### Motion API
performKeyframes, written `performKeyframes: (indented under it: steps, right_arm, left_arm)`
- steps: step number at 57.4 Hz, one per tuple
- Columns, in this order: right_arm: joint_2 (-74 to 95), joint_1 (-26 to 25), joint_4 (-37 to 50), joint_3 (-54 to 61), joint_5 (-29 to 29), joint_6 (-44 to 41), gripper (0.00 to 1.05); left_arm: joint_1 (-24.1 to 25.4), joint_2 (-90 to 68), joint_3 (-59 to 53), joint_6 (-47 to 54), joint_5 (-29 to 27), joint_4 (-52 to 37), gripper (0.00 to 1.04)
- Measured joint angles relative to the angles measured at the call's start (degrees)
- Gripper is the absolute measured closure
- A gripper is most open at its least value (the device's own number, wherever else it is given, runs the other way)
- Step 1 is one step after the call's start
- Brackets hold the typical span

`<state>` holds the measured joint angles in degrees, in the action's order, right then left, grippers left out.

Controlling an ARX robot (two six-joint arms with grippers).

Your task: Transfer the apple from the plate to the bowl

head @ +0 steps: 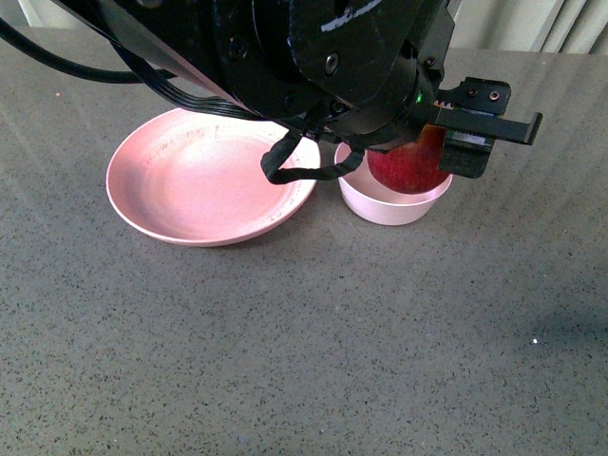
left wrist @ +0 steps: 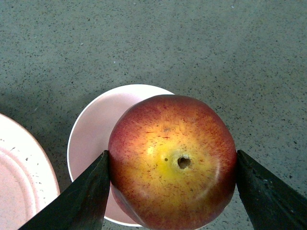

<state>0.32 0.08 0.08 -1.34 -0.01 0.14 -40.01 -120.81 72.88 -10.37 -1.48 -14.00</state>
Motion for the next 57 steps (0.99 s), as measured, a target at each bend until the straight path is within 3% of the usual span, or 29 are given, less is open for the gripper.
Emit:
performKeyframes:
  steps: [16,25,28,45,57]
  right_arm:
    - [0.0,0.0,0.0,0.0,0.0,0.0,0.09]
    - [0.0,0.0,0.0,0.0,0.0,0.0,0.09]
    - [0.0,0.0,0.0,0.0,0.0,0.0,0.09]
    - [0.0,0.0,0.0,0.0,0.0,0.0,0.09]
    - [0.0,0.0,0.0,0.0,0.0,0.0,0.09]
  left_arm:
    - [0.2,-2.5,1.7,-0.7,-0.2,0.3,0.38]
    - [0.6,-3.3,1.9,-1.7,0.0,0.3,0.12]
    - [0.7,-3.3,1.9,-1.8,-0.1,0.2,0.07]
    - [1.4,-1.8,0.9,-4.1,-0.2,-2.1,0.09]
    - [4.3,11.9,-9.5,-4.3,0.1,-9.3,0.09]
